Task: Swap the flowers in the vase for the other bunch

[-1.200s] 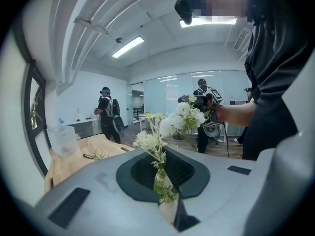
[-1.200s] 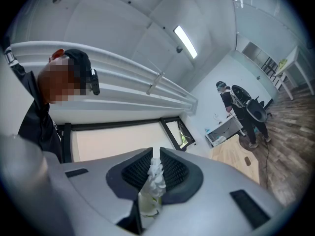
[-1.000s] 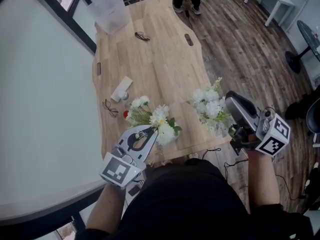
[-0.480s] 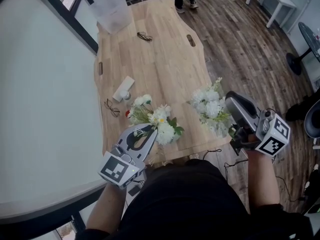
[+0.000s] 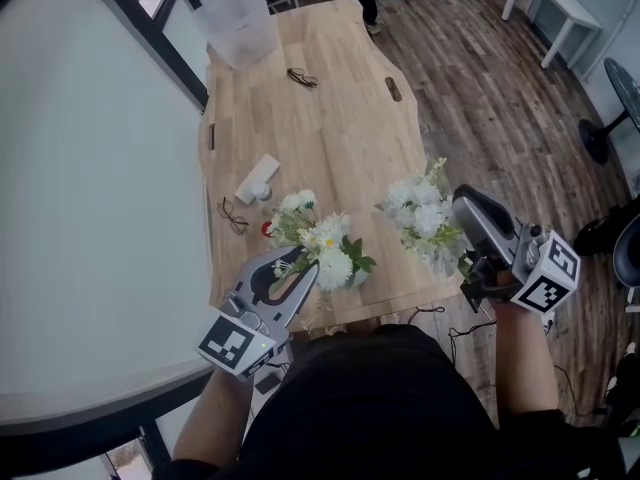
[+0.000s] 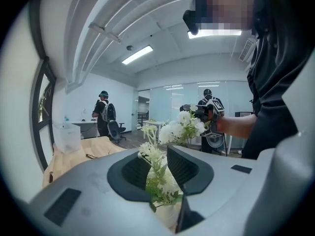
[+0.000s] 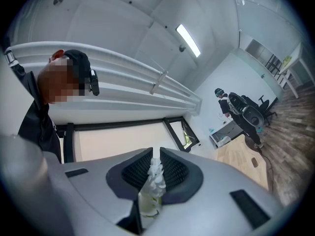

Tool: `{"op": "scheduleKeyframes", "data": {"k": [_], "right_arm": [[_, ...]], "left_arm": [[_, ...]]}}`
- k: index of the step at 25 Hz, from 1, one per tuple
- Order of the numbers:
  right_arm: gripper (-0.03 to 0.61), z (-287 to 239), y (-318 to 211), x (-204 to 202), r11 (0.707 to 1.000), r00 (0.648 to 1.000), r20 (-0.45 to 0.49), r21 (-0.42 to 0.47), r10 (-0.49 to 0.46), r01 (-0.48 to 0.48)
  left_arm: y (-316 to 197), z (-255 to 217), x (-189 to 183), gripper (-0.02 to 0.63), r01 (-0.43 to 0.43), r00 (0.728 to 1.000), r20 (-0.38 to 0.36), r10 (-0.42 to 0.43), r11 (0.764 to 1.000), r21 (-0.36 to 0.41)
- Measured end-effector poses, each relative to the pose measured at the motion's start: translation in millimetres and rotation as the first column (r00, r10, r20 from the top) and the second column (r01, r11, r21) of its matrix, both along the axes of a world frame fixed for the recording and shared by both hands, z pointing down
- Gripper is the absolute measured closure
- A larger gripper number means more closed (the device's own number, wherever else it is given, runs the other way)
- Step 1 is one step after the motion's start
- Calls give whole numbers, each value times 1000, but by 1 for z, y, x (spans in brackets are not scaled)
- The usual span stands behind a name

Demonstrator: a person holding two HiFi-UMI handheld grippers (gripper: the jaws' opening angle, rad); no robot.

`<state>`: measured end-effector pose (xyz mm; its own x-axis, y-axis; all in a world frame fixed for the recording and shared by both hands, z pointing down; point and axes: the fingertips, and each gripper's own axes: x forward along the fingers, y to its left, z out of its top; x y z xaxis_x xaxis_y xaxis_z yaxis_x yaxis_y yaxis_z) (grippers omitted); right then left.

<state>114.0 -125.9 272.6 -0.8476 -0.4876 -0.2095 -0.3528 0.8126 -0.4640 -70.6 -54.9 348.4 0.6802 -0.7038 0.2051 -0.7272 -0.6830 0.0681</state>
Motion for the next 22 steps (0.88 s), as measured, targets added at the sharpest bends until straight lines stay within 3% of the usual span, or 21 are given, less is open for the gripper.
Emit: {"op": "scheduleKeyframes", "data": {"k": [22], "right_arm": [[514,-1,-15,-36,999,999,-22,29,-37,38]], "left_arm": [[-11,-21,-83,526,188,981,-64,-183,977,97]]}}
